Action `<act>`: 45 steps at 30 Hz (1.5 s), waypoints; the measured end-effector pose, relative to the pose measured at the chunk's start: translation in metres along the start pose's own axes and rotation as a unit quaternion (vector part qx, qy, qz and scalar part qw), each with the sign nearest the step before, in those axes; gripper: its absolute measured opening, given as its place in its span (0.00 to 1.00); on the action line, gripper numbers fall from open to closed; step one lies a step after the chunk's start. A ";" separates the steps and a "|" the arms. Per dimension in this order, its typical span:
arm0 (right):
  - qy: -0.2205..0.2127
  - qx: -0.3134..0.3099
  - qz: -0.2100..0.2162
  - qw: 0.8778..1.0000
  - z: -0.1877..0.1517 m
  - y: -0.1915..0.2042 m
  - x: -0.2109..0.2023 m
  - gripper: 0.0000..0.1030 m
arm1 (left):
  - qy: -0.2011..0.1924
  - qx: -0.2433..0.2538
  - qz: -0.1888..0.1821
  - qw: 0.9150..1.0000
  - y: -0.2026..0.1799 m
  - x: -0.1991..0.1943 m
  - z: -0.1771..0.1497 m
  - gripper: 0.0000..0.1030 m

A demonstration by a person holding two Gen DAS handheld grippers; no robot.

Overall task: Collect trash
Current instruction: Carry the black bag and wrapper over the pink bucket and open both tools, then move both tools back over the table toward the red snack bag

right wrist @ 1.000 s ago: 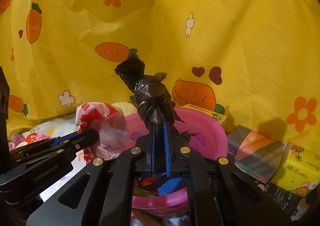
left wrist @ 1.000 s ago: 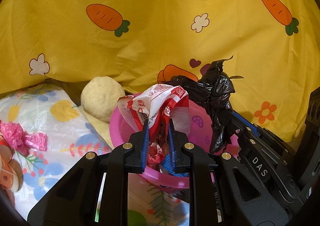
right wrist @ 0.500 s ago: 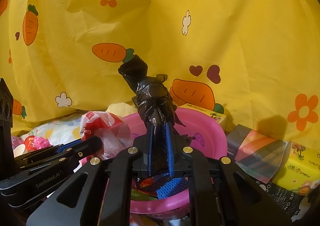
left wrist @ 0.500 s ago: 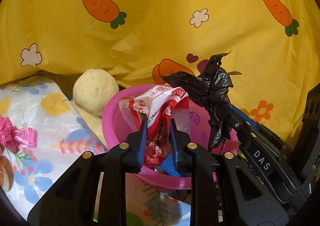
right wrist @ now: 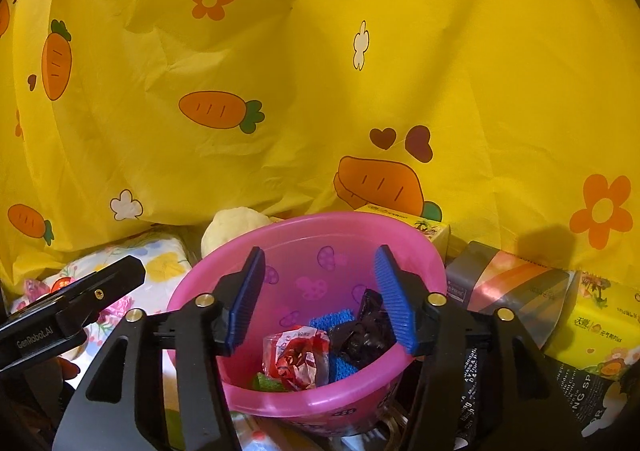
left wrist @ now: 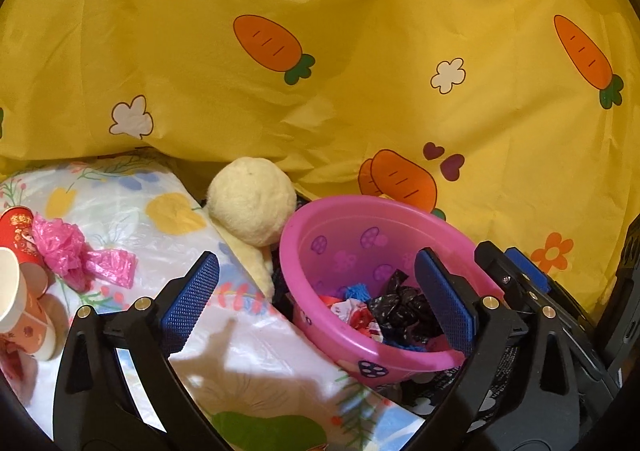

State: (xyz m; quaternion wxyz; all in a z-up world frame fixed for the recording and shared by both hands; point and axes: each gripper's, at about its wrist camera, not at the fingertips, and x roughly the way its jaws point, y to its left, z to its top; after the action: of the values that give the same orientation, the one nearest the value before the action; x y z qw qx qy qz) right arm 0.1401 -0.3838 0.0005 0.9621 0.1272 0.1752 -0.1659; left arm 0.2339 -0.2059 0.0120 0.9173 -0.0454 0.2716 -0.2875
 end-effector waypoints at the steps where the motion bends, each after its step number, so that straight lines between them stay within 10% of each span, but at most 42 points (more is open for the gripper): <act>1: 0.000 -0.001 0.001 1.000 -0.001 0.001 -0.001 0.64 | -0.001 0.002 0.007 1.000 0.001 -0.002 -0.001 0.94; 9: -0.002 -0.012 -0.007 1.000 -0.008 0.013 -0.016 0.84 | -0.011 0.003 0.049 0.999 0.014 -0.033 -0.010 0.94; 45: 0.055 -0.107 0.158 0.980 -0.078 0.180 -0.056 0.84 | -0.018 -0.088 0.282 0.955 0.172 -0.171 -0.074 0.94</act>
State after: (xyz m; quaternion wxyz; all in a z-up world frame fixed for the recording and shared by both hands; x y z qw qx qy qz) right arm 0.1330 -0.1809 -0.0149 0.9730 0.0588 0.2226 0.0149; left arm 0.1643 0.0372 -0.0115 0.9583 -0.0526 0.2807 0.0084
